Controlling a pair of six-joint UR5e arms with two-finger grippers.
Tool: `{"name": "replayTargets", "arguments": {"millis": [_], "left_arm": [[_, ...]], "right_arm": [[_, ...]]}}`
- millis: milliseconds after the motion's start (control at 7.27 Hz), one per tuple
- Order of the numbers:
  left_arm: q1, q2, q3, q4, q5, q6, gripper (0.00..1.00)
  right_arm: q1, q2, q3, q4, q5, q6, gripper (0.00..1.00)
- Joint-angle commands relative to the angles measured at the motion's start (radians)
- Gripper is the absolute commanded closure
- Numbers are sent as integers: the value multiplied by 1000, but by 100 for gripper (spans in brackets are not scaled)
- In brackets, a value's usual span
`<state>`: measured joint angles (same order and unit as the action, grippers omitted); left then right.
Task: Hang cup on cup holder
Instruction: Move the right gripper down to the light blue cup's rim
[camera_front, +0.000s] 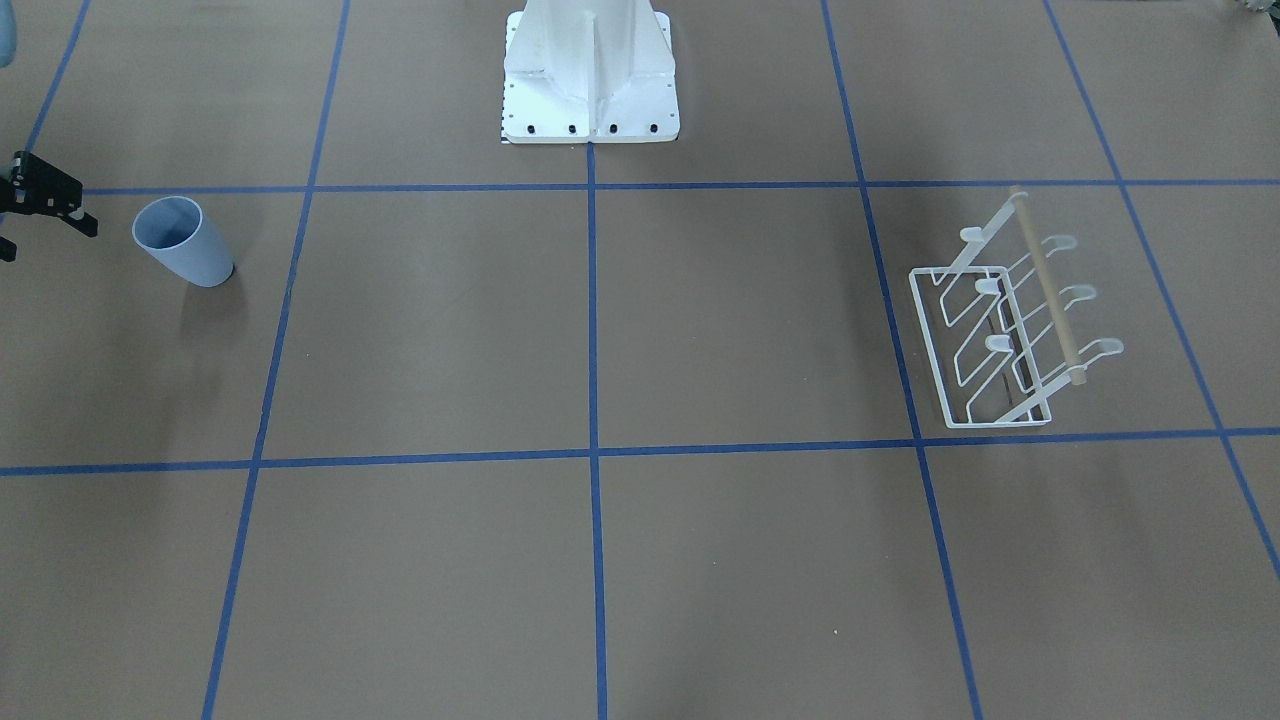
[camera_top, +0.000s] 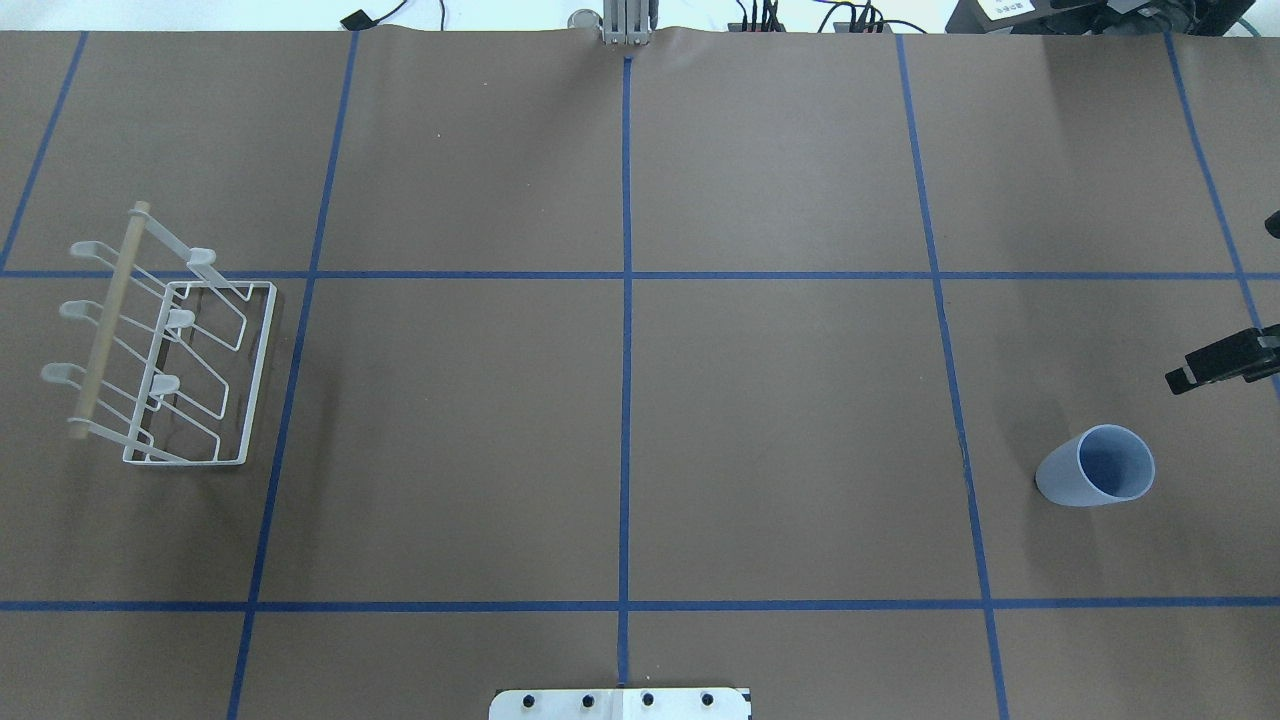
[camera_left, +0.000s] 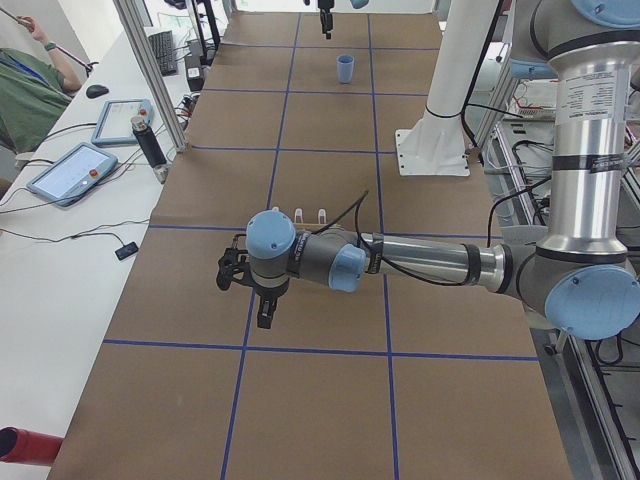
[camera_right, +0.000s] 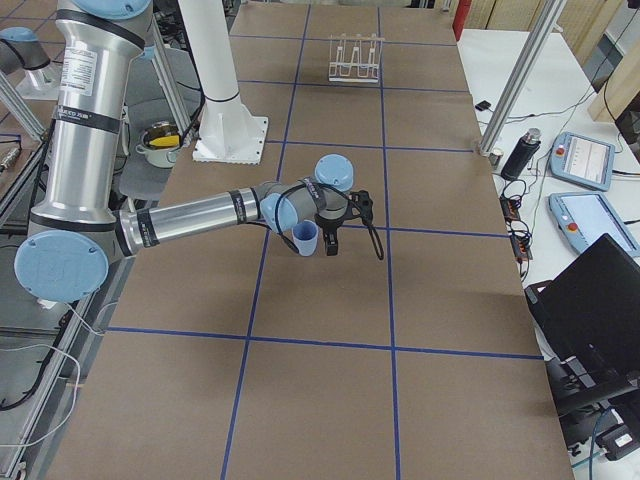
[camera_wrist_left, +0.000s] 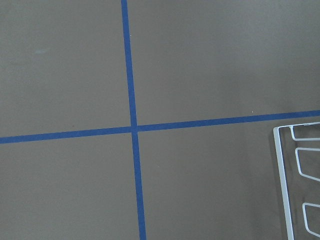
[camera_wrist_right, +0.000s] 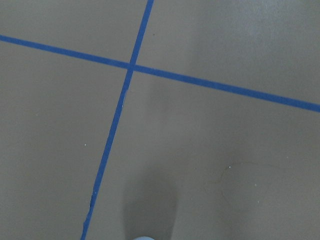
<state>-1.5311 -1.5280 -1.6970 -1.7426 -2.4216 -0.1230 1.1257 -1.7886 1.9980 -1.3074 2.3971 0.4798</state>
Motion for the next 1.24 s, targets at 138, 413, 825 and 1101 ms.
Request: {"name": "replayTargets", "arguments": {"millis": [138,413,825,1101], "left_arm": [[-1,2,-6,-2,-1,-21,1],[-1,2,-6,-2,-1,-20,1],[-1,0,-3,-2,-1,-20,1],[-1,0,-6,-3,-1,-20,1]], "right_arm": [[-105,-41,47,2,-51,178,0],[-196,-22,44,3,-100,226,0],[-234,-21,21,2,-116,226,0],[-251,-20,-8,3,-115,223,0]]}}
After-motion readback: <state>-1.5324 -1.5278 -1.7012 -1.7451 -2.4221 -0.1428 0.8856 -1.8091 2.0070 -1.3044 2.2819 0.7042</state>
